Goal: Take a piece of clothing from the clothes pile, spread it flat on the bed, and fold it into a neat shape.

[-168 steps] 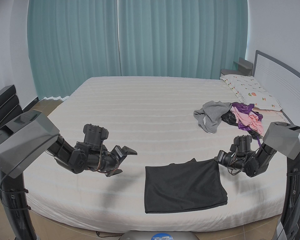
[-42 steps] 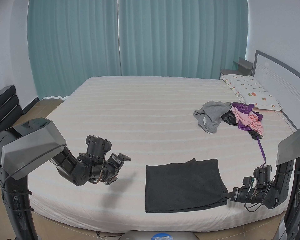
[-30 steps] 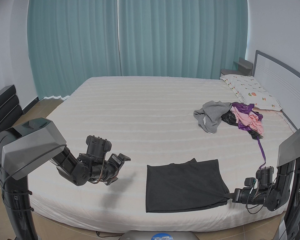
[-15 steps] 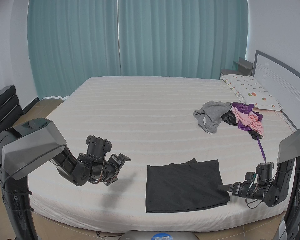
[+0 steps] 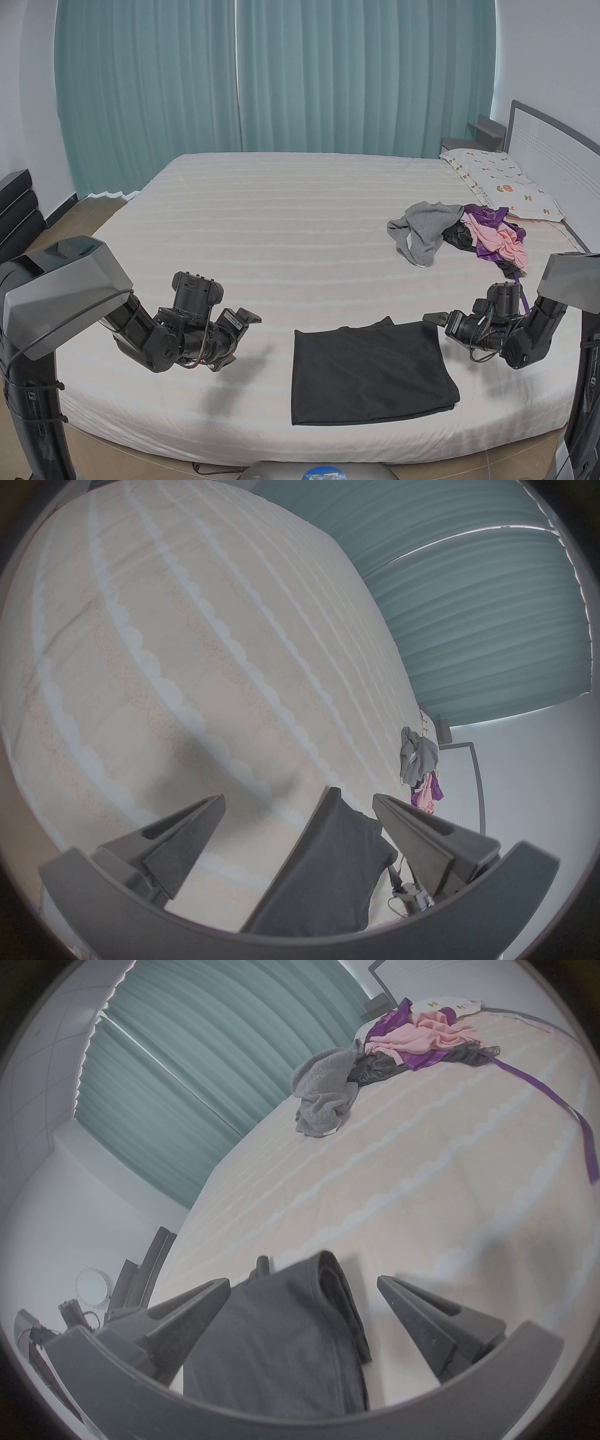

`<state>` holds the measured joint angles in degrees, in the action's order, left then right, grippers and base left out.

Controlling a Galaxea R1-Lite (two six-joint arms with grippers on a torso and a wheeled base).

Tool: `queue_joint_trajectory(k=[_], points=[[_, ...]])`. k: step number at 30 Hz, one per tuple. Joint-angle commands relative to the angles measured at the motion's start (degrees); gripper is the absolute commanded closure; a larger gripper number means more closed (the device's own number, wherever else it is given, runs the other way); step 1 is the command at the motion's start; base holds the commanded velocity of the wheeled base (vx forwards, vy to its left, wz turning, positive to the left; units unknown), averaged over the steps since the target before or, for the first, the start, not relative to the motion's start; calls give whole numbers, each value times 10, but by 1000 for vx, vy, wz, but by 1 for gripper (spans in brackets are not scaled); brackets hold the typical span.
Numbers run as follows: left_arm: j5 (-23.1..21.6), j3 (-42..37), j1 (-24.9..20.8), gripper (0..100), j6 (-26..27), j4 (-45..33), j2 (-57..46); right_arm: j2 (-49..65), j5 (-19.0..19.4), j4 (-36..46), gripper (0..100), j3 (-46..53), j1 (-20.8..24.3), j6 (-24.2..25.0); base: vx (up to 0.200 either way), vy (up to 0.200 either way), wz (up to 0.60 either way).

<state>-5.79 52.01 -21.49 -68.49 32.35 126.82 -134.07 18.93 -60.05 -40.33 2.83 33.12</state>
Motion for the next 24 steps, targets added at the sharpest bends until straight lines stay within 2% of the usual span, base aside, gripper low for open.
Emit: queue_joint_trajectory(k=[1,2,3,24], points=[[0,-1,0,0,0,1,1,-38,-11,37,0,-76,13,16,0,0,0],[0,-1,0,0,0,1,1,-40,-11,39,0,-78,14,16,0,0,0],[0,-1,0,0,0,1,1,-42,-11,42,100,-83,14,16,0,0,0],[3,-1,-5,0,3,1,2,-45,-15,45,100,-104,-12,17,0,0,0]])
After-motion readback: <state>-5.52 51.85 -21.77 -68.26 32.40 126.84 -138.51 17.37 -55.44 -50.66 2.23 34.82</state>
